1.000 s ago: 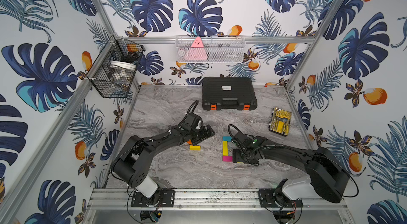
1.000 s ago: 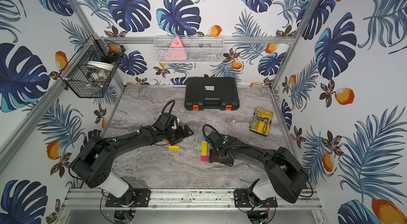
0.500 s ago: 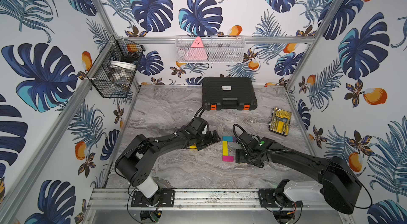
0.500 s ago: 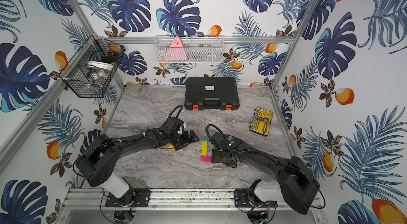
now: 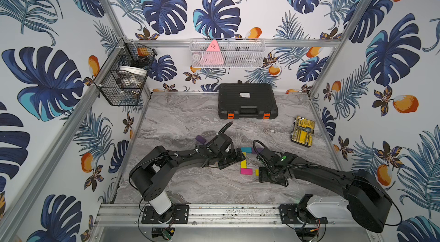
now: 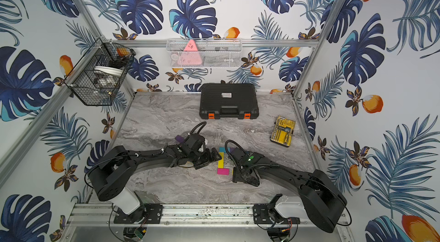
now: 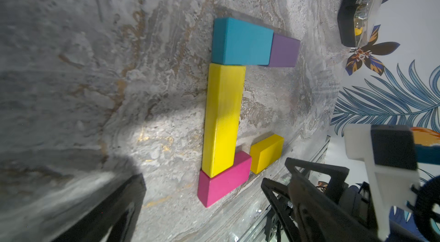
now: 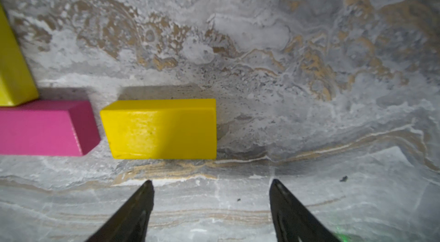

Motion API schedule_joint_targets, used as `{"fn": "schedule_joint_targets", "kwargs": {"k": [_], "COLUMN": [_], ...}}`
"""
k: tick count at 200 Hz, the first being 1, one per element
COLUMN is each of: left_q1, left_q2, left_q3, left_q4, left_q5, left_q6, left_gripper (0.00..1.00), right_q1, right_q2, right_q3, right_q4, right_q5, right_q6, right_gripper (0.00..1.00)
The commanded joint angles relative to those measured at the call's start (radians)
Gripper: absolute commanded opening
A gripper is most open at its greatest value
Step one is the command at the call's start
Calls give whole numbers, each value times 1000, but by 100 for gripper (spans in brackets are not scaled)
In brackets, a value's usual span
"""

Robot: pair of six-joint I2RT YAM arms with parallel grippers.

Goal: Assemble the letter c with building blocks
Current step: Assemble the building block at the center of the board.

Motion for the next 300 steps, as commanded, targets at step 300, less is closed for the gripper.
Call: {"fn": "schedule_joint_targets", "kwargs": {"k": [300], "left_q1": [-88], "left_q2": [40], "left_q3": [-33], "left_q4": [155], "left_q5": [-67], "left_q6": [-156], "left_gripper": [99], "right_q1": [-210], "right_q2": [-20], "right_q3": [36], "right_q4": [137], "right_q5": [-143], "right_q6": [-9], "right_gripper": [57]}}
